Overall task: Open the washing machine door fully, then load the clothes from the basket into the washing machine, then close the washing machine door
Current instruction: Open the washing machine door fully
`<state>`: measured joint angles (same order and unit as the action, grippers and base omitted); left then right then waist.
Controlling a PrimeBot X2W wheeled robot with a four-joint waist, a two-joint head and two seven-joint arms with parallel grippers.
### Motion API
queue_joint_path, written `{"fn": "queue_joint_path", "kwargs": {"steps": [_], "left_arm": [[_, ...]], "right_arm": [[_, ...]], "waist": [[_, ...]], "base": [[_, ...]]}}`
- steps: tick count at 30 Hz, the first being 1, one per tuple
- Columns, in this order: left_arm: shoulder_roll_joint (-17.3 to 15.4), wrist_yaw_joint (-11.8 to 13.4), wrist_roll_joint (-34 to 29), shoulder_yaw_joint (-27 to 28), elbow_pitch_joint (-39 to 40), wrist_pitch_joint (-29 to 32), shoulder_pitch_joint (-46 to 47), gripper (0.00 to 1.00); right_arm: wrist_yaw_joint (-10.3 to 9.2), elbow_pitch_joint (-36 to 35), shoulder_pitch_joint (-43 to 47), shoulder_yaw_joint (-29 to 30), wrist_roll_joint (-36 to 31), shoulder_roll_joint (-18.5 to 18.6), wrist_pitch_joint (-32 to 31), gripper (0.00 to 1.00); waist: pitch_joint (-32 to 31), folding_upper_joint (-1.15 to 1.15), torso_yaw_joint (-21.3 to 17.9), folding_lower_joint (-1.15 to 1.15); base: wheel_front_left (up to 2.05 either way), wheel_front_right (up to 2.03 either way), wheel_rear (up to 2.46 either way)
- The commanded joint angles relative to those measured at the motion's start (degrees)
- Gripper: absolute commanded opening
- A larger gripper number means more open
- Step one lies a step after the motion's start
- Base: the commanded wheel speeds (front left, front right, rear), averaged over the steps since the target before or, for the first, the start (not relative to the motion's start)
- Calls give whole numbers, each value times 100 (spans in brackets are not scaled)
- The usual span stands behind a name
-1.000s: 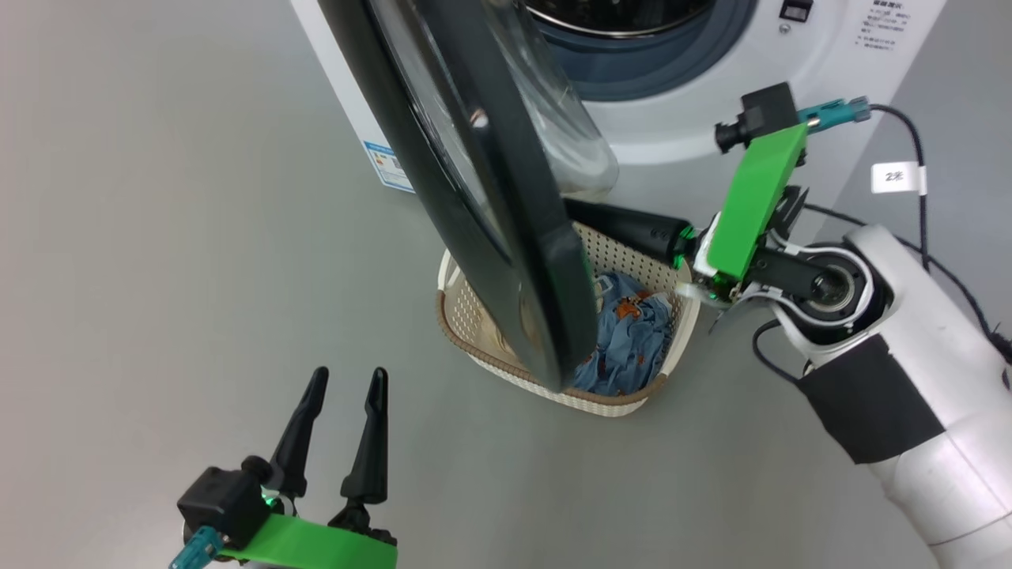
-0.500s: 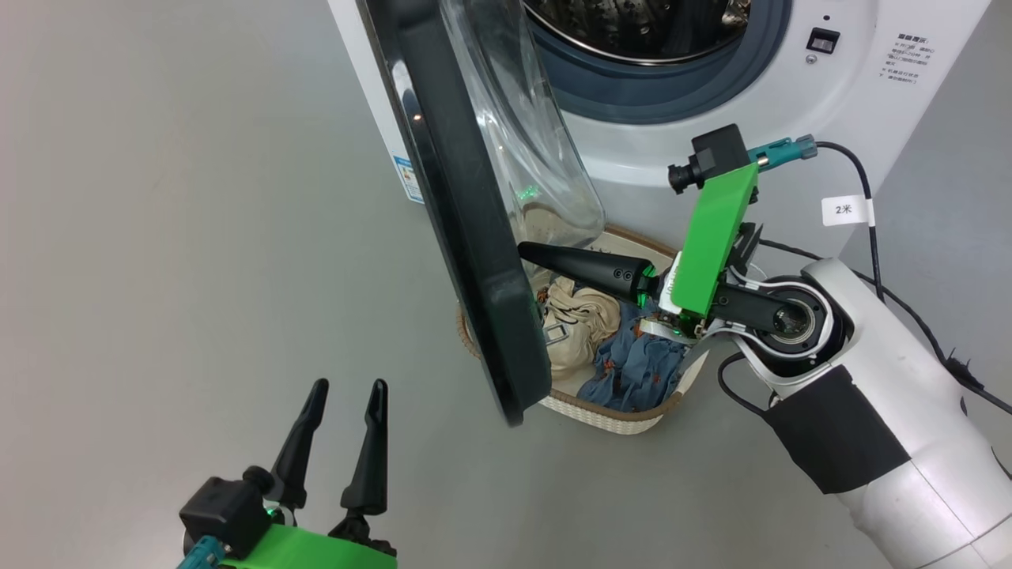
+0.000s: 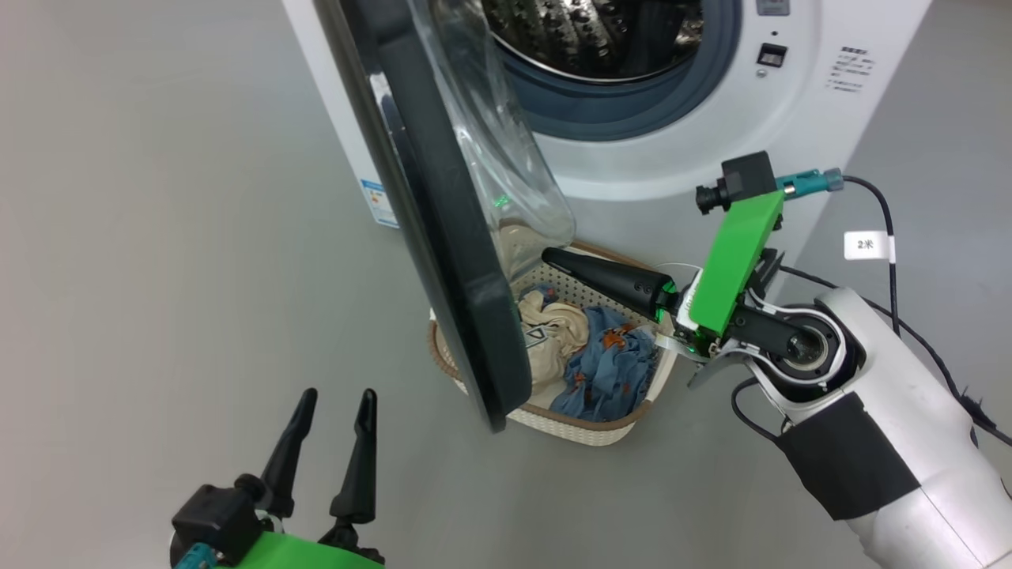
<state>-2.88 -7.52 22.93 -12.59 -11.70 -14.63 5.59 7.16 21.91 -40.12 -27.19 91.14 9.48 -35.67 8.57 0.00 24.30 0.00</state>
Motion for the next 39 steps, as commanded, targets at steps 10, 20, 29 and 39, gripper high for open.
{"fn": "queue_joint_path", "kwargs": {"steps": [10,20,29,39], "left_arm": [[-222,3,-40,496,137,-37,-106,100],[-301,3,-74,832,204,-37,-287,100],[-325,3,-112,1087,255,-37,-505,100],[-323,3,-138,1411,348,-37,-781,100]], "right_arm": [[33,-435,664,136,-235,193,510,100],[33,-577,1374,114,-370,486,1188,100],[33,-534,1944,56,-386,726,1765,100],[33,-348,2346,-404,-660,925,2431,100]], "waist": [[-327,0,-608,0],[-495,0,-1133,0],[-645,0,-1518,0],[-687,0,-1971,0]], "base": [[0,0,0],[0,0,0],[0,0,0],[0,0,0]]}}
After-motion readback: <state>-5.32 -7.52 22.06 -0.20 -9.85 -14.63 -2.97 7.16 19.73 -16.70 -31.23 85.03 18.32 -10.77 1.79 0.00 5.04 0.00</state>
